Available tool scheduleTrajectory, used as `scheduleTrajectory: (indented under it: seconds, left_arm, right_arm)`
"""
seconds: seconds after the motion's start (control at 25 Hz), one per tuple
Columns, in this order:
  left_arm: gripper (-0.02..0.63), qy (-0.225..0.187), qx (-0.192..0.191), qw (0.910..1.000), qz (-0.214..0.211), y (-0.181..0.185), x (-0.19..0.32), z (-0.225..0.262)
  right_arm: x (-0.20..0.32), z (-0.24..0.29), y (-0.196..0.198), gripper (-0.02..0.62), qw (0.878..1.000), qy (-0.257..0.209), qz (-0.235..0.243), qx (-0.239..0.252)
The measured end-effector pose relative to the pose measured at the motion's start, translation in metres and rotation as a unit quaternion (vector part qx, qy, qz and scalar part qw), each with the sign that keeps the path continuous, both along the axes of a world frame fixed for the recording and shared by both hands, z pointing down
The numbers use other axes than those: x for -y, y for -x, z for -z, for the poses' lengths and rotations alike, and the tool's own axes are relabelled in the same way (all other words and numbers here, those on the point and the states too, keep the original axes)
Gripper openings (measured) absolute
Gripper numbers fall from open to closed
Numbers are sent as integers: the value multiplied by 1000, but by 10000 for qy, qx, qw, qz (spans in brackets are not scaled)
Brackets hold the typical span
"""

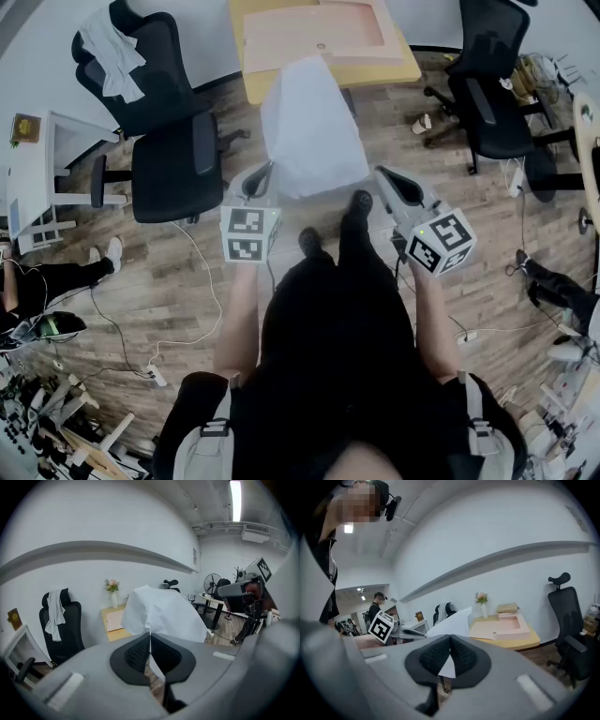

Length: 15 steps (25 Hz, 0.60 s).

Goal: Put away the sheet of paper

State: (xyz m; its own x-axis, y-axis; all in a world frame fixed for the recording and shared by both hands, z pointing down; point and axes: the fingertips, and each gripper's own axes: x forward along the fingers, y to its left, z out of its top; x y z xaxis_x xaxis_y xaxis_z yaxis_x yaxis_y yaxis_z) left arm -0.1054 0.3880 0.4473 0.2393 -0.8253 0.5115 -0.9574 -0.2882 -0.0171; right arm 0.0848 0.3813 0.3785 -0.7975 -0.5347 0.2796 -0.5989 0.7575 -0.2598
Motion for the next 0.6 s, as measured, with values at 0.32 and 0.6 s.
scheduleTrajectory:
  seconds: [0.32,0.6]
  left_arm:
    - [11,-57,-73,9999,-92,7,8,1]
    - [11,91,-127,9997,-196,11,15,-15]
  right_arm:
    - [6,0,11,2,9999,-49,25,-92]
    - [18,-17,12,3,9992,264,-296,107]
